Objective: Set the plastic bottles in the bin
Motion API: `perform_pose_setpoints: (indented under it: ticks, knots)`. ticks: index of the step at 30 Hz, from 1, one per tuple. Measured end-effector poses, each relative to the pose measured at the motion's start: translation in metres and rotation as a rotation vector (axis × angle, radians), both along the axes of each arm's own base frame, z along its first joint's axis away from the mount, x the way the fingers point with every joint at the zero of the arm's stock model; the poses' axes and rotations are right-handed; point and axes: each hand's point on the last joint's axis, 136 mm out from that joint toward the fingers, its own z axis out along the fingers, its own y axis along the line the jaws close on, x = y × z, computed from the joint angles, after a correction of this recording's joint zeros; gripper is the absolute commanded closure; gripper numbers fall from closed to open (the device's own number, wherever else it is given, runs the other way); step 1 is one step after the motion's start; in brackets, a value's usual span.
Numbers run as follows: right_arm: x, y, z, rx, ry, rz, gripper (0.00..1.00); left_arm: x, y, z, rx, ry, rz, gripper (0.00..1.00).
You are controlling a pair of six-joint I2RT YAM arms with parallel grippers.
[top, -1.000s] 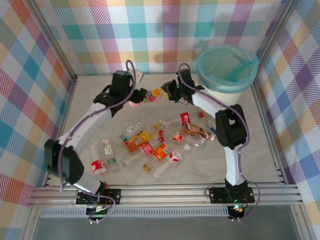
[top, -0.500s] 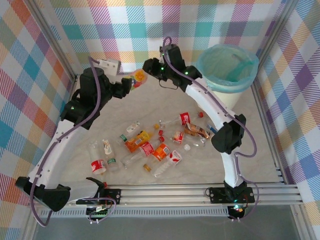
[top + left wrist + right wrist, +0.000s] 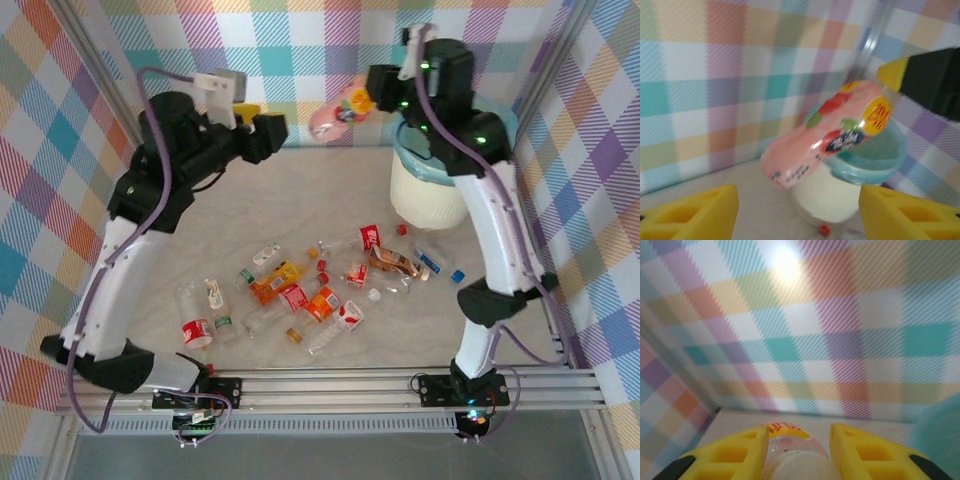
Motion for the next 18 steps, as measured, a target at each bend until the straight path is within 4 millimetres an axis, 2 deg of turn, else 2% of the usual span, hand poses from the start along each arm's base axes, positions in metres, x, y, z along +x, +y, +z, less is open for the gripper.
perform_pose_setpoints:
  ticks: [4, 6, 9, 13, 18]
  knots:
    - [-0.020, -0.067, 0.022, -0.061, -0.071, -0.161, 0.94, 0.016, -0.048, -0.017, -0.016, 0.079, -0.125, 0.36]
    - [-0.026, -0.098, 0.023, -0.093, -0.076, -0.246, 0.94, 0.020, -0.076, -0.027, -0.010, 0.115, -0.194, 0.36]
    - [-0.027, -0.134, 0.013, -0.143, -0.057, -0.355, 0.93, 0.019, -0.113, -0.041, 0.006, 0.151, -0.288, 0.36]
    - [-0.018, -0.156, -0.007, -0.221, -0.010, -0.432, 0.93, 0.011, -0.147, -0.057, 0.026, 0.186, -0.377, 0.36]
    - [0.003, -0.163, -0.046, -0.294, 0.084, -0.457, 0.93, 0.017, -0.165, -0.071, 0.029, 0.221, -0.415, 0.36]
